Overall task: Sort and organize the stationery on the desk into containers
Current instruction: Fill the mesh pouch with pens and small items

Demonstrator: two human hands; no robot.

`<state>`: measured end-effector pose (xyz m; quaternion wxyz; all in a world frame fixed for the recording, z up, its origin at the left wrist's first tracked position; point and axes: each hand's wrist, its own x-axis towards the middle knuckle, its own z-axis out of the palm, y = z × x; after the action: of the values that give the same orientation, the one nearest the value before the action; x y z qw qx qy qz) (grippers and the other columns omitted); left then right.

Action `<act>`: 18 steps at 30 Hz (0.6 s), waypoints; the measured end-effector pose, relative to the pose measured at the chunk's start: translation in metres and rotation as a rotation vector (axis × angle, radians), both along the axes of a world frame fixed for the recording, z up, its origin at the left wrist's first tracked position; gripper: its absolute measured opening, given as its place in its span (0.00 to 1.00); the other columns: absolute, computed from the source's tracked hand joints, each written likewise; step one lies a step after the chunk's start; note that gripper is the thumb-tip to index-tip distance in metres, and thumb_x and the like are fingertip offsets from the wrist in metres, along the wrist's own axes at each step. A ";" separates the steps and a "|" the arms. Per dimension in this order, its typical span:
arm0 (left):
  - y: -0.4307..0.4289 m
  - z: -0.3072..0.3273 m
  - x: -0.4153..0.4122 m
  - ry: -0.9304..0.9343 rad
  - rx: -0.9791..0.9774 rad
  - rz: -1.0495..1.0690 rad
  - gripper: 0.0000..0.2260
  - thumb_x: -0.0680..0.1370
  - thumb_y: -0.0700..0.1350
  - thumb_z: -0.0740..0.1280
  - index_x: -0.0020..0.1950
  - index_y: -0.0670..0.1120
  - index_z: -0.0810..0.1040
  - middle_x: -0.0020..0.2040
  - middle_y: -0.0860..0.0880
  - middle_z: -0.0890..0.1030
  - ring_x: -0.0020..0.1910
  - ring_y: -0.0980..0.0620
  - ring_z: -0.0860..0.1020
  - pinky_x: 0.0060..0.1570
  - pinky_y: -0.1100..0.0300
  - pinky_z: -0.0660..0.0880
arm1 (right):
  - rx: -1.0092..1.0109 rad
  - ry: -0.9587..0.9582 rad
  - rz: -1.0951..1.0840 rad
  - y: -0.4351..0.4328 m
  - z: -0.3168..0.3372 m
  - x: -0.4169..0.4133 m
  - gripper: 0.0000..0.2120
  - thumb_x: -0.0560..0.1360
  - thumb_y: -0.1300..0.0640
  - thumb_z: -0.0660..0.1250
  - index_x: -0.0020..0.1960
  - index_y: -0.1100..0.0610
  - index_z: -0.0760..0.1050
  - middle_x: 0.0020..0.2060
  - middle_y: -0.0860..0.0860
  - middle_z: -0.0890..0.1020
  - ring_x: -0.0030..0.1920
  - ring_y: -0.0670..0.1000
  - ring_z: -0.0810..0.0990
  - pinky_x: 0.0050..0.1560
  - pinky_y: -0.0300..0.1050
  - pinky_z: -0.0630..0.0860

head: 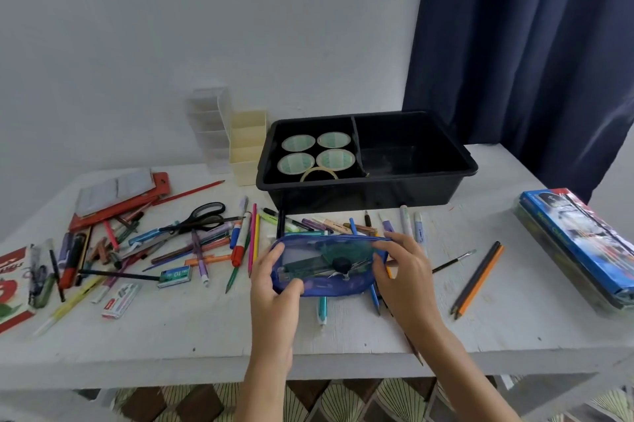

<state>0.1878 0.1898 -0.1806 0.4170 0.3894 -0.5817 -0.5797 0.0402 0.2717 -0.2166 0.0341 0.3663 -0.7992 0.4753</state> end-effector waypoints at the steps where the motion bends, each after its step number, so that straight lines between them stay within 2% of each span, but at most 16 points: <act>1: 0.000 0.000 0.001 0.001 -0.002 0.005 0.26 0.73 0.27 0.62 0.66 0.48 0.72 0.60 0.61 0.71 0.58 0.67 0.71 0.52 0.66 0.75 | -0.036 0.023 -0.010 0.001 0.003 0.001 0.11 0.72 0.68 0.68 0.54 0.61 0.81 0.56 0.55 0.78 0.58 0.56 0.75 0.53 0.55 0.78; 3: 0.001 0.002 0.004 -0.002 -0.010 0.028 0.25 0.73 0.27 0.61 0.65 0.49 0.73 0.63 0.58 0.72 0.63 0.60 0.70 0.58 0.60 0.74 | -0.096 0.066 -0.007 0.004 0.011 0.004 0.11 0.71 0.68 0.70 0.53 0.61 0.81 0.53 0.54 0.78 0.54 0.54 0.75 0.50 0.52 0.78; 5: 0.001 0.005 0.011 -0.004 -0.033 0.054 0.24 0.74 0.28 0.61 0.63 0.50 0.74 0.63 0.57 0.73 0.64 0.59 0.70 0.56 0.63 0.75 | -0.133 0.097 0.015 0.006 0.018 0.009 0.11 0.71 0.68 0.71 0.52 0.60 0.81 0.51 0.53 0.78 0.51 0.51 0.74 0.45 0.49 0.79; 7: 0.002 0.008 0.021 0.000 -0.069 0.081 0.22 0.75 0.28 0.60 0.61 0.50 0.75 0.60 0.59 0.74 0.61 0.63 0.71 0.52 0.68 0.75 | -0.165 0.116 0.042 0.004 0.020 0.015 0.10 0.70 0.67 0.71 0.51 0.59 0.81 0.49 0.52 0.77 0.50 0.51 0.73 0.43 0.48 0.79; 10: 0.003 0.008 0.039 -0.039 -0.139 0.133 0.20 0.76 0.28 0.60 0.59 0.50 0.76 0.56 0.64 0.74 0.54 0.77 0.70 0.57 0.70 0.70 | -0.195 0.105 0.089 0.000 0.020 0.029 0.10 0.71 0.65 0.71 0.51 0.57 0.81 0.47 0.50 0.76 0.50 0.46 0.71 0.43 0.48 0.78; 12: 0.000 0.005 0.051 -0.067 -0.165 0.163 0.19 0.76 0.28 0.61 0.59 0.48 0.77 0.57 0.63 0.74 0.53 0.80 0.68 0.60 0.68 0.67 | -0.191 0.088 0.115 -0.002 0.019 0.040 0.10 0.70 0.64 0.72 0.51 0.56 0.81 0.47 0.49 0.75 0.49 0.44 0.70 0.44 0.42 0.76; 15: -0.005 0.001 0.070 -0.093 -0.169 0.212 0.19 0.75 0.28 0.61 0.59 0.47 0.78 0.58 0.62 0.75 0.57 0.73 0.71 0.62 0.62 0.67 | -0.159 0.073 0.146 -0.006 0.018 0.060 0.10 0.71 0.63 0.71 0.52 0.56 0.81 0.46 0.48 0.74 0.46 0.46 0.72 0.42 0.33 0.70; 17: -0.008 0.002 0.082 -0.111 -0.193 0.240 0.20 0.75 0.27 0.60 0.59 0.48 0.78 0.58 0.58 0.76 0.59 0.65 0.72 0.60 0.64 0.67 | -0.143 0.070 0.172 -0.010 0.019 0.074 0.11 0.71 0.63 0.71 0.53 0.56 0.81 0.46 0.48 0.73 0.45 0.46 0.71 0.42 0.33 0.70; 18: -0.010 0.002 0.089 -0.123 -0.207 0.247 0.20 0.75 0.27 0.60 0.59 0.48 0.78 0.58 0.57 0.77 0.59 0.64 0.73 0.59 0.67 0.67 | -0.136 0.060 0.188 -0.012 0.019 0.081 0.11 0.71 0.62 0.71 0.53 0.55 0.80 0.46 0.47 0.73 0.45 0.45 0.71 0.41 0.35 0.72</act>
<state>0.2767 0.1794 -0.1783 0.4867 0.4478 -0.6102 -0.4362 0.1213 0.2594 -0.1978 0.0381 0.4504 -0.7259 0.5184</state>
